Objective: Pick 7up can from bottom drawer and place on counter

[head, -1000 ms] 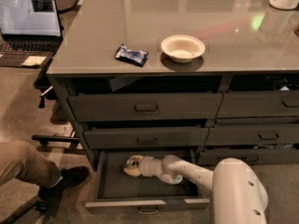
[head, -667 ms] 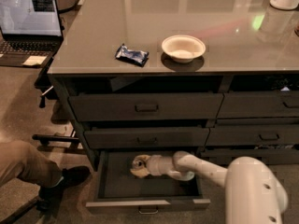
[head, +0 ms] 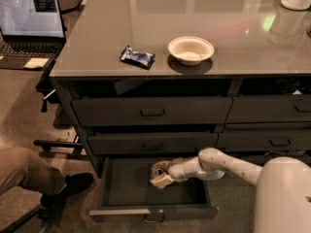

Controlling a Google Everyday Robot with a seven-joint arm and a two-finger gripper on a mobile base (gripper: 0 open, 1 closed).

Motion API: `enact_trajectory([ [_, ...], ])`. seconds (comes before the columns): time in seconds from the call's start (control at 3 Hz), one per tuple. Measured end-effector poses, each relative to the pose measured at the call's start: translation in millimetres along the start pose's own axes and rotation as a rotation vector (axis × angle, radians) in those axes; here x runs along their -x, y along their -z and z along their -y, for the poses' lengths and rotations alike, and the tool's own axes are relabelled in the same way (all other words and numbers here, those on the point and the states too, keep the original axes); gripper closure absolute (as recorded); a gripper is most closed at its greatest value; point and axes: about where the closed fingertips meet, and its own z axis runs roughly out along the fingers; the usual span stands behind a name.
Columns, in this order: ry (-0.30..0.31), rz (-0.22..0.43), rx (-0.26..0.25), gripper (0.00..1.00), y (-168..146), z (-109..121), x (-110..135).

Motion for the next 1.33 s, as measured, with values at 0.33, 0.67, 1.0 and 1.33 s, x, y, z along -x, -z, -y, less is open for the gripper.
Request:
enact_trajectory([
  [0.33, 0.063, -0.034, 0.009, 1.00, 61, -11, 38],
  [0.67, 0.145, -0.083, -0.026, 1.00, 128, -16, 94],
  [1.0, 0.225, -0.133, -0.097, 1.00, 190, -18, 159],
  [1.33, 0.273, -0.154, -0.122, 1.00, 206, -15, 187],
])
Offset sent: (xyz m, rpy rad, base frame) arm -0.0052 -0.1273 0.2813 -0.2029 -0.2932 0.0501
